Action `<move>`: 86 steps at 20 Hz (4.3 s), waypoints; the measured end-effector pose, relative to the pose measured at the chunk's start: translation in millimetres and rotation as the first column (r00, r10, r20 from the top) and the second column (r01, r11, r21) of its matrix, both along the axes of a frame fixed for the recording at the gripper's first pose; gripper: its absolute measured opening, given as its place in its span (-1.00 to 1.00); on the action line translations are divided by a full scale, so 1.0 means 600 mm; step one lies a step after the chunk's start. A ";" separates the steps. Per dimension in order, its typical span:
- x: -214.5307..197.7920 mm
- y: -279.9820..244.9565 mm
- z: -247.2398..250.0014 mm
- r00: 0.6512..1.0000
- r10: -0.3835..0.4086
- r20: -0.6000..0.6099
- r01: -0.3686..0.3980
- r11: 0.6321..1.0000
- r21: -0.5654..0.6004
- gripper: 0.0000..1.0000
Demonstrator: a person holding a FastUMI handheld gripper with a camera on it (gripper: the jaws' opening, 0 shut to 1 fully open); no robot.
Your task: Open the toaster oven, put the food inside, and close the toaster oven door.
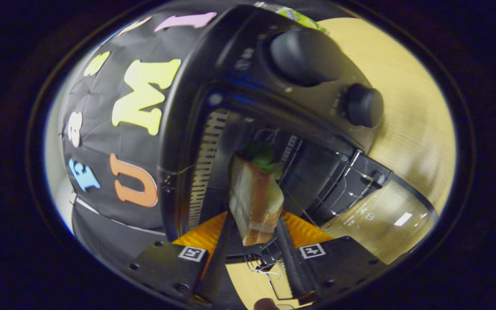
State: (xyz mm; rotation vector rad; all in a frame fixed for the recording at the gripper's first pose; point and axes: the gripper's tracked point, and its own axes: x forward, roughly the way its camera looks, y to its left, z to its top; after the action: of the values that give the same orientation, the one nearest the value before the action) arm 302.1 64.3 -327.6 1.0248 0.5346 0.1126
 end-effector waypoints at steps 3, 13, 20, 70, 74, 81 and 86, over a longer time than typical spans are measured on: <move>-0.012 0.015 -0.014 0.998 0.052 -0.024 -0.055 0.994 -0.098 0.64; -0.086 0.016 -0.023 0.981 0.181 -0.063 -0.191 0.895 -0.404 0.65; -0.196 -0.001 0.040 0.941 0.339 0.016 -0.212 0.624 -0.752 0.79; -0.190 -0.041 -0.041 0.995 0.103 -0.018 -0.065 0.472 -0.879 0.83; -0.199 -0.040 0.061 0.990 0.123 0.076 0.008 0.481 -0.877 0.83; -0.275 -0.052 0.265 0.955 0.144 0.258 0.151 0.511 -0.846 0.83; -0.365 -0.073 0.388 0.912 0.163 0.376 0.259 0.480 -0.838 0.88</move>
State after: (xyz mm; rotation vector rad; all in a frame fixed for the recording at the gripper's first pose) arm 82.8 20.7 -95.1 -0.0500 0.1010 -0.0156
